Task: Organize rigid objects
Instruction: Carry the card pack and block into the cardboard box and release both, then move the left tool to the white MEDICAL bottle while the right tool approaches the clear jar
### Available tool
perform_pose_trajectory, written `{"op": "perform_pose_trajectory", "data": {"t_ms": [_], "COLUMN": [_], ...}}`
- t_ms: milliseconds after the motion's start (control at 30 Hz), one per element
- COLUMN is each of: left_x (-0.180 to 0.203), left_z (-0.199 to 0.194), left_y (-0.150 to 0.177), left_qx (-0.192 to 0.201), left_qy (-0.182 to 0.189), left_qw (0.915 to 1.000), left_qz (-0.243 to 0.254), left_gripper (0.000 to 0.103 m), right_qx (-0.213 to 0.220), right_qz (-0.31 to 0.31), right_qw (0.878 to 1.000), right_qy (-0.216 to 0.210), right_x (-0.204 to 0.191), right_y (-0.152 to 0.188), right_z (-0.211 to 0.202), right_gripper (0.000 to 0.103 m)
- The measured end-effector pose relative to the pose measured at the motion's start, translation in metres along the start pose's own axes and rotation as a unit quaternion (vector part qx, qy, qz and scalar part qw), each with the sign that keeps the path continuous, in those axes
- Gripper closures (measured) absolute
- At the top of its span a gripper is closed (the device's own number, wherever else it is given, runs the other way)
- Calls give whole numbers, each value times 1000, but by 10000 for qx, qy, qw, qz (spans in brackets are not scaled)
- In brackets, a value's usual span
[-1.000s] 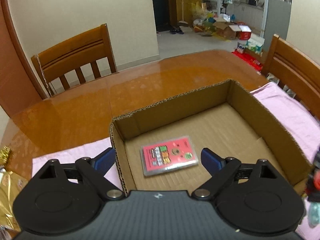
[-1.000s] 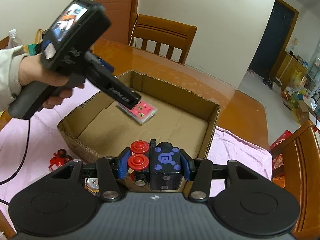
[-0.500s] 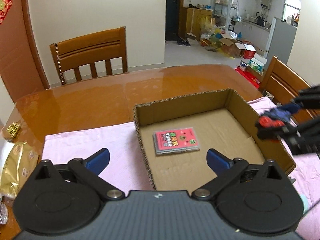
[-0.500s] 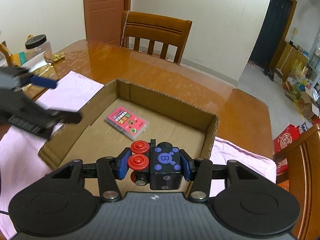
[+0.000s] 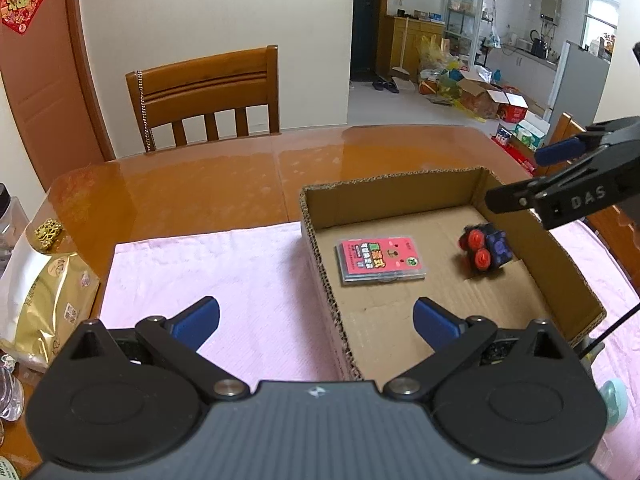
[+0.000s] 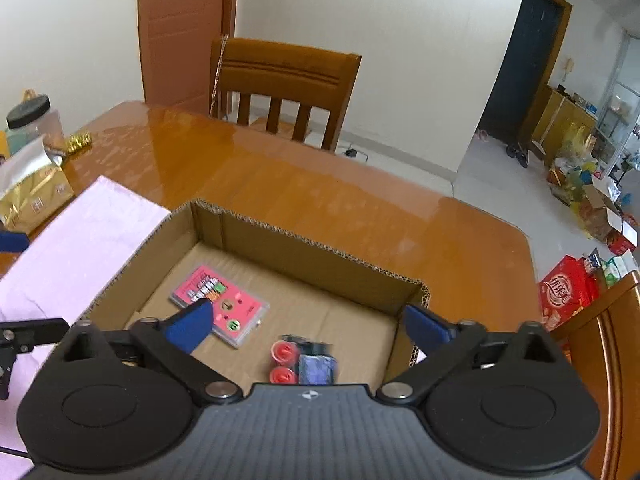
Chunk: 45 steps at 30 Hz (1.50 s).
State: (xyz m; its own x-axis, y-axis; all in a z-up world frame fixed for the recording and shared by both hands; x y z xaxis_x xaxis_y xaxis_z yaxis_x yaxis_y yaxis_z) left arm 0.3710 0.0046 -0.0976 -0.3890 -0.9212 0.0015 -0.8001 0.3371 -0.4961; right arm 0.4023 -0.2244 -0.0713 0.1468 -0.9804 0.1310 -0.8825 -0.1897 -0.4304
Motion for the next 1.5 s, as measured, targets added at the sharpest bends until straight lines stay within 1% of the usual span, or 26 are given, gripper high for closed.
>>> {"op": "perform_pose_trajectory", "data": {"t_ms": [167,300,400,467,600,700,800,867,1000,1100,1200,1267,1333,1433,1500], "left_x": [3,9,15,19,30,40,51,57,57,52,47,44,41,41,41], "left_z": [-7,-14,-20,-24,-30,-30,-29,-31,-30,-34,-37,-40,-42,-42,-42], "left_y": [7,16,27,36,57,77,95,105,122,130,137,140,144,148,150], "left_qx": [20,12,-34,-97,-170,-302,-402,-446,-584,-601,-593,-589,-594,-595,-612], "left_qy": [-68,-141,-277,-397,-496,-452,-365,-368,-471,-484,-501,-521,-514,-433,-415], "left_qw": [10000,9999,9995,9990,9984,9981,9981,9978,9957,9942,9930,9922,9912,9913,9916], "left_qz": [-24,-76,-121,-188,-200,-275,-286,-319,-543,-756,-894,-971,-1063,-1090,-1058], "left_gripper": [1,1,1,1,1,1,1,1,1,1,1,1,1,1,1], "right_qx": [-32,4,41,60,86,49,-42,-151,-363,-444,-455,-595,-721,-933,-1000], "right_qz": [49,149,138,148,217,196,77,-45,-479,-1057,-1625,-1872,-1939,-1919,-1931], "right_qw": [10000,9999,9998,9998,9992,9993,9991,9983,9922,9854,9769,9698,9676,9634,9635], "right_qy": [17,-38,-108,-132,-337,-327,-415,-552,-1089,-1256,-1314,-1449,-1448,-1622,-1560], "right_x": [-3,-6,-10,-14,-23,-30,-40,-48,-70,-87,-99,-105,-106,-107,-106], "right_y": [16,38,54,68,97,122,148,166,194,202,195,191,188,191,196], "right_z": [-12,-27,-37,-43,-55,-59,-58,-54,-44,-36,-29,-21,-12,-7,-7], "right_gripper": [0,0,0,0,0,0,0,0,0,0,0,0,0,0,0]}}
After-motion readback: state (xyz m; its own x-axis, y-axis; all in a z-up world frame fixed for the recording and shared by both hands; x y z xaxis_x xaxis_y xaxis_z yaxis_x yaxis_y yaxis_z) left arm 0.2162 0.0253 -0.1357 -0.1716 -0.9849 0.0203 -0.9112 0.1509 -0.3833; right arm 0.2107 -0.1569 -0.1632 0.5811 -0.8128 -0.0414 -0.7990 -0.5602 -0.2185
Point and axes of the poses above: each gripper's, at about its wrist camera, not at the fingertips, and z roughly the way its jaws point, x to its right, y to its underside, the point moved 10 cm from there along z, roughly the way its jaws point, and after that the axes turned 15 degrees about -x, right-handed, at the moved point
